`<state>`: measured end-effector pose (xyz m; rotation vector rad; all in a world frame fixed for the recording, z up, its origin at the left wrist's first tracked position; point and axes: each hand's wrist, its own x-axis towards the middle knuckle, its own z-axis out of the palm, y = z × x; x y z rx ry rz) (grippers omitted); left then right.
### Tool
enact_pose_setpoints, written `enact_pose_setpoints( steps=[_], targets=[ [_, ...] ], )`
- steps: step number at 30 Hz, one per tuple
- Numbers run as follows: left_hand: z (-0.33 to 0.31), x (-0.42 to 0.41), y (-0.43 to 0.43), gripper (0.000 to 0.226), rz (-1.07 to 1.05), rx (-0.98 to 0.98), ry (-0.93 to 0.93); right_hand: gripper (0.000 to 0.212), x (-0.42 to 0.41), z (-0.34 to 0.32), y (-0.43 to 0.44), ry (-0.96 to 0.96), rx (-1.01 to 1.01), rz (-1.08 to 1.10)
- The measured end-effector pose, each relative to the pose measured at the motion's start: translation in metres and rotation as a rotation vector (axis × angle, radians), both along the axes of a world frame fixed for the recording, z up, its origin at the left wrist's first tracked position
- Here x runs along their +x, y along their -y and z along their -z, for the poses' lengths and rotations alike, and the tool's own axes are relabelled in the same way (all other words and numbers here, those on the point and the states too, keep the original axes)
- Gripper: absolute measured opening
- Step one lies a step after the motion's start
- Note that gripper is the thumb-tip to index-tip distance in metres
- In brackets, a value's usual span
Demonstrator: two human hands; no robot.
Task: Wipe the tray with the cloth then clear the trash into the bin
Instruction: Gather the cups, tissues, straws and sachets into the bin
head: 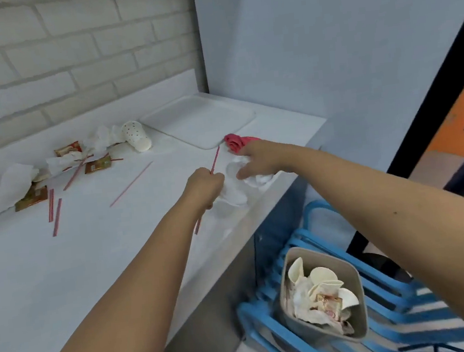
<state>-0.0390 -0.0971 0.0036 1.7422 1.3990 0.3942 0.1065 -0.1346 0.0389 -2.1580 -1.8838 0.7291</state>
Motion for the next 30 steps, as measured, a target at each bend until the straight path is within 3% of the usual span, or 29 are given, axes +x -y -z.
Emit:
enact_pose_setpoints(
  steps=[1,3,5,10,15,20,23,26,30],
  targets=[
    [0.006,0.015,0.011,0.010,0.009,-0.050,0.022,0.015,0.010,0.005,0.015,0.040,0.003,-0.024],
    [0.019,0.040,0.030,0.011,0.014,-0.158,0.117,0.051,0.025,0.014,0.044,0.127,-0.013,-0.044],
    [0.035,0.060,0.046,0.016,0.008,-0.255,0.224,0.060,0.037,0.024,0.070,0.115,-0.033,-0.039],
    [0.082,0.097,0.096,0.031,0.001,-0.479,0.280,0.029,0.059,0.068,0.121,0.049,-0.119,-0.099],
    [0.131,0.109,0.124,0.034,-0.059,-0.635,0.206,0.028,0.071,0.118,0.150,0.030,-0.261,-0.118],
    [0.161,0.118,0.139,0.029,-0.094,-0.720,0.168,0.039,0.078,0.141,0.170,-0.169,-0.355,-0.107],
    [0.175,0.123,0.145,0.034,-0.135,-0.769,0.136,0.043,0.084,0.157,0.178,-0.085,-0.363,-0.169],
    [0.178,0.122,0.154,0.034,-0.132,-0.811,0.135,0.037,0.089,0.181,0.179,0.033,-0.329,-0.172],
    [0.191,0.116,0.150,0.027,-0.144,-0.804,0.081,0.022,0.100,0.201,0.185,0.050,-0.334,-0.117]
  ],
)
